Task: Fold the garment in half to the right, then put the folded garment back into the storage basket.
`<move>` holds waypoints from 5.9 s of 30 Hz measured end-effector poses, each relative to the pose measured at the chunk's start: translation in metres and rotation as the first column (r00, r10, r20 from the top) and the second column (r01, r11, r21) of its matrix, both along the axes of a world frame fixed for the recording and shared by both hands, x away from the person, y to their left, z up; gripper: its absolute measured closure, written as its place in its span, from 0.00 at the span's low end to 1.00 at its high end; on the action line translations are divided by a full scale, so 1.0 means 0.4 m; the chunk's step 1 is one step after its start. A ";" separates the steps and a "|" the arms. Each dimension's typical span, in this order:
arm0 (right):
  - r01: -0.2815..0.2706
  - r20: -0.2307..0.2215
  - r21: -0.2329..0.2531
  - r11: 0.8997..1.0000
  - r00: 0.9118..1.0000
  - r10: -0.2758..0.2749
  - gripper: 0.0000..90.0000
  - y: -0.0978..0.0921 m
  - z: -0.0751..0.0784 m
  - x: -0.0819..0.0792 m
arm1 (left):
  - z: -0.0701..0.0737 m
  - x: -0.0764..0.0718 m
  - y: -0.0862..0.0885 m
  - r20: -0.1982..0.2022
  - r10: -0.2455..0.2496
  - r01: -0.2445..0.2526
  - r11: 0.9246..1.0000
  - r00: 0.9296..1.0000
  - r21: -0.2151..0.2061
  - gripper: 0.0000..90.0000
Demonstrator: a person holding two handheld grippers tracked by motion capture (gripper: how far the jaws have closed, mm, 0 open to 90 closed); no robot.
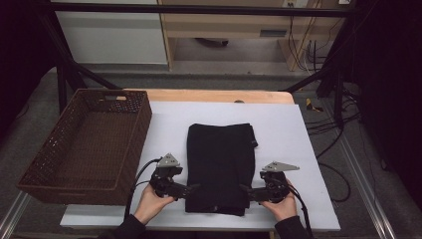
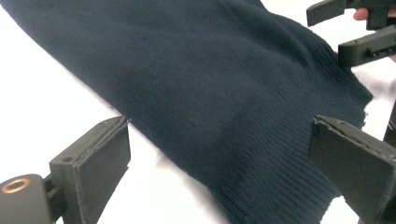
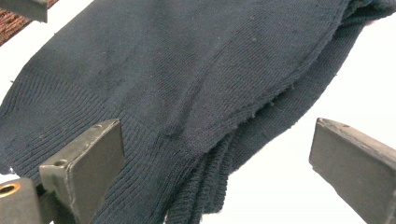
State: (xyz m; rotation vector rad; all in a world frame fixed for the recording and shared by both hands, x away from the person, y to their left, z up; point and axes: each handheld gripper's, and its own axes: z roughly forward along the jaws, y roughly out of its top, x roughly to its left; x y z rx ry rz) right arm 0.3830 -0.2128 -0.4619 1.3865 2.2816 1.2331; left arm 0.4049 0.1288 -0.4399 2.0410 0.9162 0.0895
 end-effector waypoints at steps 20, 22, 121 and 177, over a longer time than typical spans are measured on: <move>0.008 0.011 0.019 1.000 1.000 -0.009 0.03 0.001 0.003 -0.005 | 0.033 0.096 -0.027 0.034 0.023 -0.024 1.000 0.999 0.019 0.05; 0.012 0.009 0.020 1.000 1.000 -0.012 0.03 0.000 0.004 -0.006 | 0.035 0.106 -0.027 0.025 0.022 -0.022 1.000 0.999 0.012 0.05; -0.030 -0.043 -0.009 1.000 0.999 0.030 0.01 0.016 -0.010 -0.004 | -0.079 0.443 -0.056 -0.030 0.260 -0.255 0.960 0.965 0.116 0.63; 0.018 -0.178 -0.004 1.000 0.984 -0.019 0.55 0.077 -0.028 -0.021 | -0.072 0.428 -0.070 -0.029 0.257 -0.252 0.960 0.966 0.119 0.85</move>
